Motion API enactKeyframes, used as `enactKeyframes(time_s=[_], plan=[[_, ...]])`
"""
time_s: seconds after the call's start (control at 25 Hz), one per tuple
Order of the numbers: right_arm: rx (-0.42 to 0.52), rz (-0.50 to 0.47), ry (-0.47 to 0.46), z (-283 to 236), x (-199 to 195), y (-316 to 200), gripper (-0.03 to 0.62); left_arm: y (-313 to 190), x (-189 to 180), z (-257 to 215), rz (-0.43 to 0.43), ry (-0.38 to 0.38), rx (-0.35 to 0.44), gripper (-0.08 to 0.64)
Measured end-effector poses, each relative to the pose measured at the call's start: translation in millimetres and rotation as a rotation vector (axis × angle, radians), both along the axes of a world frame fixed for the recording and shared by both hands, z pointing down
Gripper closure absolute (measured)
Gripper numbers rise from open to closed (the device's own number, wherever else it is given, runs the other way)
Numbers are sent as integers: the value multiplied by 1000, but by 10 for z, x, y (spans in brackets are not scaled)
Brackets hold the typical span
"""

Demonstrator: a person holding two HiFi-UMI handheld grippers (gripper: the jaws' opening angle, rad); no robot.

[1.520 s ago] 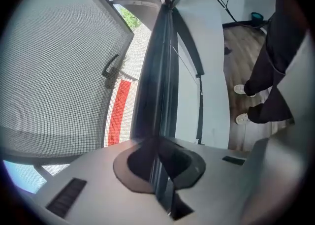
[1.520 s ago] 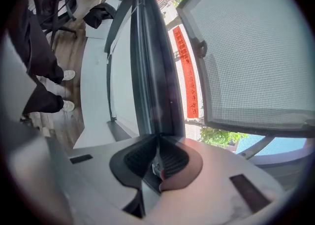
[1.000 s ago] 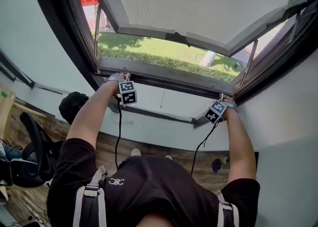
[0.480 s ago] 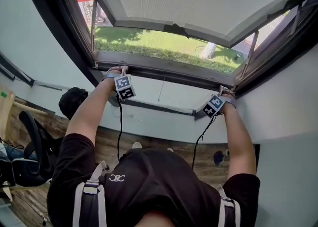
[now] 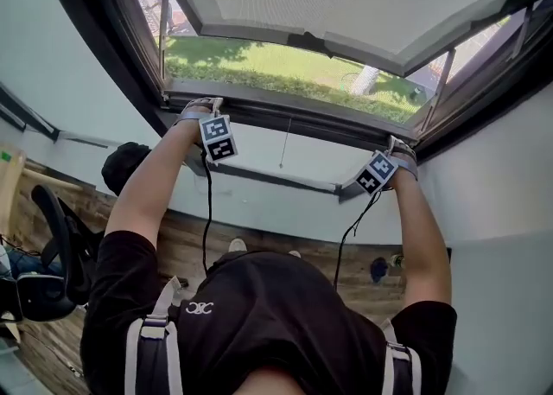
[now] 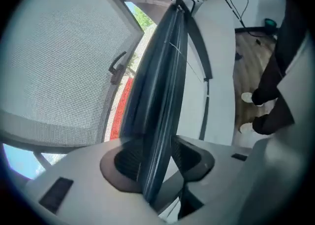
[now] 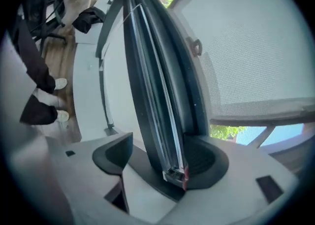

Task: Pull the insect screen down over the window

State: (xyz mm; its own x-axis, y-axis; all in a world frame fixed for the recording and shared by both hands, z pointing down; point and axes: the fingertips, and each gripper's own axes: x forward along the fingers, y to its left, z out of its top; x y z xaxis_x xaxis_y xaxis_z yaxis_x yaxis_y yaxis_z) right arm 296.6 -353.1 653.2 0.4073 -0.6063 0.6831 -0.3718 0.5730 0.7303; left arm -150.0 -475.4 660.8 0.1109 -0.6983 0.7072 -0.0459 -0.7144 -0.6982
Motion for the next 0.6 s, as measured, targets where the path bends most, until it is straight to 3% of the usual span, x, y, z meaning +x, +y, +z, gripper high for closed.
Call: enactKeyframes(time_s=[0.2,0.24,0.28,0.32,0.4,0.6], plan=[[-164,12,-10,276,-42,161,221,123,-35,290,9,-76,-117,338],[-178,19,9,356,-41,200,155,125,-30,394,11,-93,-116,258],[-176,21,29,411,-41,226,140,120,-29,464,11,-108,-103,246],[-167,23,31,442,-53,236,132,118,-36,497,8,-113,-95,302],[-148,31,-9,414,-90,191,135,75,-44,463,6,-93,-94,279],[-21,52,-103,264,-116,71,213,95,-21,345,-54,20,-94,279]])
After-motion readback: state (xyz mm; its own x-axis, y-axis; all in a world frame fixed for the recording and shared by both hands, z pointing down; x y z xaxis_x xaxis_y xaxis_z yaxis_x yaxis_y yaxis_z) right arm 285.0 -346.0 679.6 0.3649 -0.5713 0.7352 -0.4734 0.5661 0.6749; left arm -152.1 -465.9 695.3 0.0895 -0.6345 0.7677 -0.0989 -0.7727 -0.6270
